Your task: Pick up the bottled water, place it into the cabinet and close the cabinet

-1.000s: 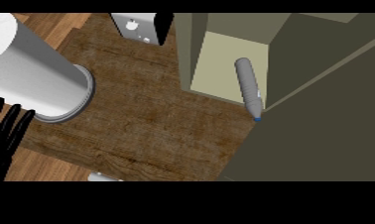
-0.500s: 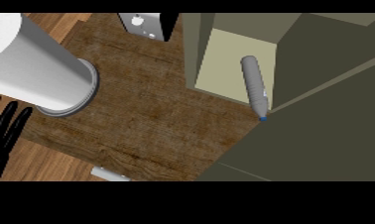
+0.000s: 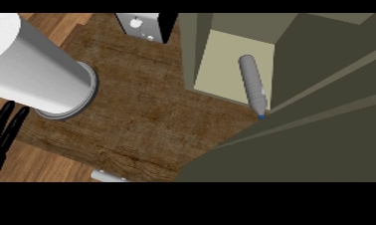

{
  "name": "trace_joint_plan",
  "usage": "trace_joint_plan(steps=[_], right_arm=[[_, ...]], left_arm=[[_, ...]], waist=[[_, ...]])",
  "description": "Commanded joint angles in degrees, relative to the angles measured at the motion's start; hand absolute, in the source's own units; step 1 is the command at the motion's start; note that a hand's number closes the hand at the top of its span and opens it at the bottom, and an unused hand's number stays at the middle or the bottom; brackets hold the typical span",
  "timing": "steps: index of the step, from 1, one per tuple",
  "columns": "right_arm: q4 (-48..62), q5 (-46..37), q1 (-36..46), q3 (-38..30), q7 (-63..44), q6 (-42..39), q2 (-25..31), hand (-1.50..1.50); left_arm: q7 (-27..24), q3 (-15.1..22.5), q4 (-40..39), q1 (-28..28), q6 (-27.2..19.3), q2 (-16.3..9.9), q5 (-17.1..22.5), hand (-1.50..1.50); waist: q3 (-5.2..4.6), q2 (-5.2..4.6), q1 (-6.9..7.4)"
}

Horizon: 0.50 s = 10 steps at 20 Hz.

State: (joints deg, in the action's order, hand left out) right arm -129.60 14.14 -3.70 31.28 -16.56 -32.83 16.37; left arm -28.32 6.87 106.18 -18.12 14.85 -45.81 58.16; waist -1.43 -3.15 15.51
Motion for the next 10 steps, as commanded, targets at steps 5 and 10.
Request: trace_joint_plan(steps=[5,10], right_arm=[[11.77,-2.68,15.85,-0.91,-11.49,5.80,-7.36,1.50],[19.89,-2.54,24.05,-3.34,-15.48,7.77,-11.62,1.50]], left_arm=[[0.18,-0.94,-1.49,0.18,0.40,-0.19,0.73,-1.50],[-0.10,-1.38,-2.48,0.38,0.83,0.25,1.35,-1.50]], waist=[[0.25,0.67,-0.75],[0.43,0.77,-2.07]])
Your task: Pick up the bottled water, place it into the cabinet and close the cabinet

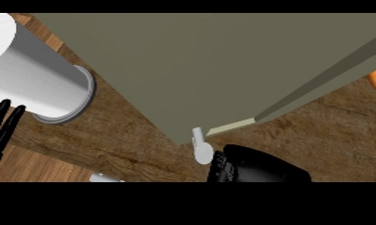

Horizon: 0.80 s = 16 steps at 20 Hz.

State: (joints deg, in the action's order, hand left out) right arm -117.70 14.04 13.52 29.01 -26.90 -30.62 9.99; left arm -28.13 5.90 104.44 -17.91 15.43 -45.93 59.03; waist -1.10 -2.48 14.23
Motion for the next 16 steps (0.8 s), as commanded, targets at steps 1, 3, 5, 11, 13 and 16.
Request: trace_joint_plan(steps=[1,3,5,11,13,16], right_arm=[[9.61,-1.62,9.21,-2.21,-6.40,5.78,-5.86,1.50],[15.05,-2.59,13.81,-2.53,-8.09,8.11,-9.51,1.50],[20.46,-2.09,19.24,-3.38,-8.05,10.63,-9.76,1.50],[34.17,-5.58,32.97,-9.99,-4.49,21.39,-9.93,1.50],[38.75,-5.50,36.68,-11.55,-3.09,25.38,-9.96,1.50],[45.67,-5.61,42.35,-15.27,-1.01,29.52,-9.98,1.50]], left_arm=[[0.21,-0.31,-0.77,-0.48,0.51,0.03,0.77,-1.50],[-0.14,-0.97,-1.43,-0.80,0.84,-0.06,0.88,-1.50],[0.18,-1.07,-1.73,-0.42,0.99,-0.04,1.30,-1.50],[-1.22,-2.38,-3.45,-0.87,1.55,0.67,1.17,-1.50],[-1.52,-1.66,-3.90,-2.25,2.84,0.97,0.56,-1.50],[-1.65,-2.11,-2.22,-2.31,1.51,1.02,0.08,-1.50]], waist=[[0.17,0.24,-0.67],[0.30,0.35,-0.60],[0.54,0.27,-1.43],[0.75,0.34,-3.04],[0.74,0.42,-2.80],[0.92,0.48,-3.38]])
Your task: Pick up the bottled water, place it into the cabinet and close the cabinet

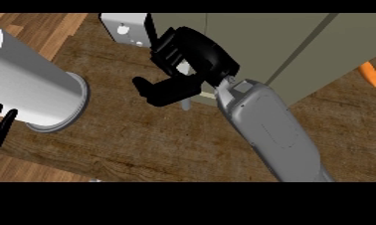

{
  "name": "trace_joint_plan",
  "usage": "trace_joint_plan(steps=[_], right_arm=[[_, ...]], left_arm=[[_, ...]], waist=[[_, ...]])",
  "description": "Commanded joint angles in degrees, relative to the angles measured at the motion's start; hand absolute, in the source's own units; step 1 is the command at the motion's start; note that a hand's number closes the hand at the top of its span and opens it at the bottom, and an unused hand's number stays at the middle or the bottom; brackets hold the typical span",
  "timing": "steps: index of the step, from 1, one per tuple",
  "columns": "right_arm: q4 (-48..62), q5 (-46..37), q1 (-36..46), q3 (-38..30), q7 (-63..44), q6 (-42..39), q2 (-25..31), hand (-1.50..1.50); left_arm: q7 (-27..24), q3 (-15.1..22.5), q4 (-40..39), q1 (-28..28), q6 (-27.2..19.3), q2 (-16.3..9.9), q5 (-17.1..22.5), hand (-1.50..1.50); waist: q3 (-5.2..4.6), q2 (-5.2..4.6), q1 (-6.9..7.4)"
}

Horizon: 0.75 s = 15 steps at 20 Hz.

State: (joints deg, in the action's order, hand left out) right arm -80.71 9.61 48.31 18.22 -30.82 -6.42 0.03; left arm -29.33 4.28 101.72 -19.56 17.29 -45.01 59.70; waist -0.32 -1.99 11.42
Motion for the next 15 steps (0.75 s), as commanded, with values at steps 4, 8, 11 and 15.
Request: trace_joint_plan(steps=[4,8,11,15], right_arm=[[15.42,-0.55,11.80,-4.33,6.02,10.79,-0.03,1.50],[18.32,2.00,12.07,-5.79,8.38,15.43,-0.03,-1.50],[18.77,5.61,12.34,-6.37,8.26,18.24,-0.03,-1.50],[19.92,7.99,14.59,-4.74,8.53,20.30,-0.03,-1.50]], left_arm=[[-0.30,-1.24,-1.14,-1.50,2.28,-0.51,0.49,-1.50],[-0.99,-1.22,-1.10,-1.77,2.26,0.27,-0.11,-1.50],[-0.76,-1.79,-0.38,-2.03,2.96,-0.13,0.74,-1.50],[-0.20,-1.95,-0.97,-2.07,2.99,-0.05,1.43,-1.50]], waist=[[0.08,-0.19,-0.31],[0.13,-0.36,-0.85],[0.21,-0.16,-1.18],[0.18,-0.16,-1.97]])
